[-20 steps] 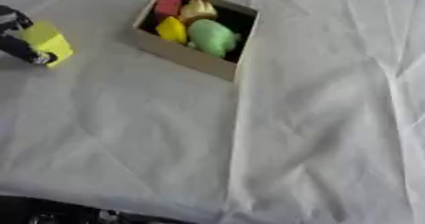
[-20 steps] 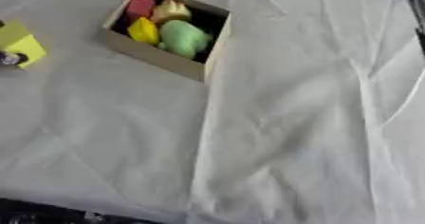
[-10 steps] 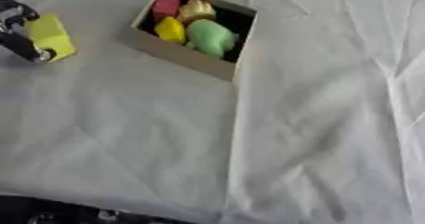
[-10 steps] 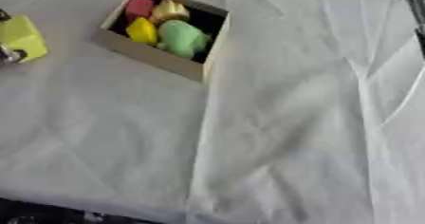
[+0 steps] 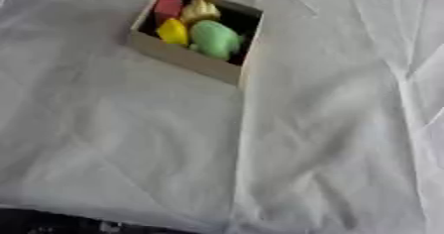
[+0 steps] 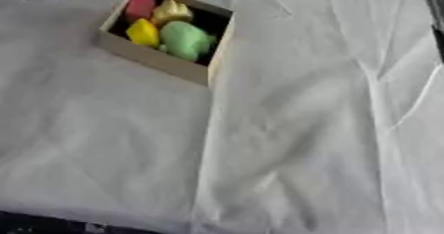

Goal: Pick up objects on the table and place them in the box.

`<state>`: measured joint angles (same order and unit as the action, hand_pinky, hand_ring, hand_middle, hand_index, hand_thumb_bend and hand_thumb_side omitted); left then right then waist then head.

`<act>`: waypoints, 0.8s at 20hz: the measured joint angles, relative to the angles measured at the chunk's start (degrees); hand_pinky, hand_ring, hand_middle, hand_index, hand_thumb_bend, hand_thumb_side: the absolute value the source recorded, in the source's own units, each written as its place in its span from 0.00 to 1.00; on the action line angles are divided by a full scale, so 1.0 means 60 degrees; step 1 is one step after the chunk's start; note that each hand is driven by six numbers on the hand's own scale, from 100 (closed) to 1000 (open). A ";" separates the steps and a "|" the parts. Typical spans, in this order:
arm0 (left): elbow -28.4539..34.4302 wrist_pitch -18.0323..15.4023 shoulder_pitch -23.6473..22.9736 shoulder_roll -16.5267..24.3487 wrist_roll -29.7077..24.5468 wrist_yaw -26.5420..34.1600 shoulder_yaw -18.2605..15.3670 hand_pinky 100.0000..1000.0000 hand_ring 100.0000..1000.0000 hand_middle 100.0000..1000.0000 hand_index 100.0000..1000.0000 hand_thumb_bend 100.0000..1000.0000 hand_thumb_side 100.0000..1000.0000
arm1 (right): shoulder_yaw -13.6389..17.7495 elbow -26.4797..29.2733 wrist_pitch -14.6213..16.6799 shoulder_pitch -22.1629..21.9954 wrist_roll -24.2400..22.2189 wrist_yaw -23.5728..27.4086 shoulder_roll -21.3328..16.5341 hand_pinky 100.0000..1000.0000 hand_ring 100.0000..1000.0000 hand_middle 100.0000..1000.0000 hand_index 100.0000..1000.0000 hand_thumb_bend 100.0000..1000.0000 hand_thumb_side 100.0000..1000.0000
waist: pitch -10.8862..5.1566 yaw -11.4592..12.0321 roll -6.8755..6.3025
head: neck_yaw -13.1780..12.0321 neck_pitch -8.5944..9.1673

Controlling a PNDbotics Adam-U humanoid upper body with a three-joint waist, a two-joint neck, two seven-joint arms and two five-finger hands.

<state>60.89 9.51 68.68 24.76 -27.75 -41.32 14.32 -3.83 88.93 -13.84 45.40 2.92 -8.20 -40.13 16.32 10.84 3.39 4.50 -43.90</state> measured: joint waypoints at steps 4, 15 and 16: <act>-0.0495 -0.0556 0.0335 -0.0902 0.0443 0.0168 -0.0078 0.81 0.85 0.75 0.69 0.04 0.15 | -0.0019 0.0042 0.0023 0.0275 -0.0050 0.0017 0.0202 0.78 0.76 0.59 0.79 0.00 0.68 | 0.0117 -0.0333 -0.0018 | -0.0174 0.0000; -0.2265 -0.1460 0.0498 -0.2172 0.1305 -0.1755 -0.0436 0.84 0.89 0.81 0.97 0.45 0.45 | -0.0071 0.0085 0.0034 0.0551 -0.0072 0.0048 0.0491 0.78 0.76 0.59 0.79 0.00 0.69 | 0.0369 -0.0692 -0.0076 | -0.0601 0.0000; -0.2286 -0.1537 0.0498 -0.2204 0.1316 -0.1833 -0.0453 0.84 0.89 0.81 0.99 0.48 0.46 | -0.0071 0.0085 0.0034 0.0551 -0.0072 0.0049 0.0504 0.78 0.76 0.59 0.79 0.00 0.69 | 0.0369 -0.0692 -0.0076 | -0.0600 0.0000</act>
<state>47.18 0.29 71.67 11.53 -19.85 -52.31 11.60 -4.26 89.44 -13.64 48.71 2.49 -7.91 -37.11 18.53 6.69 2.93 0.90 -43.90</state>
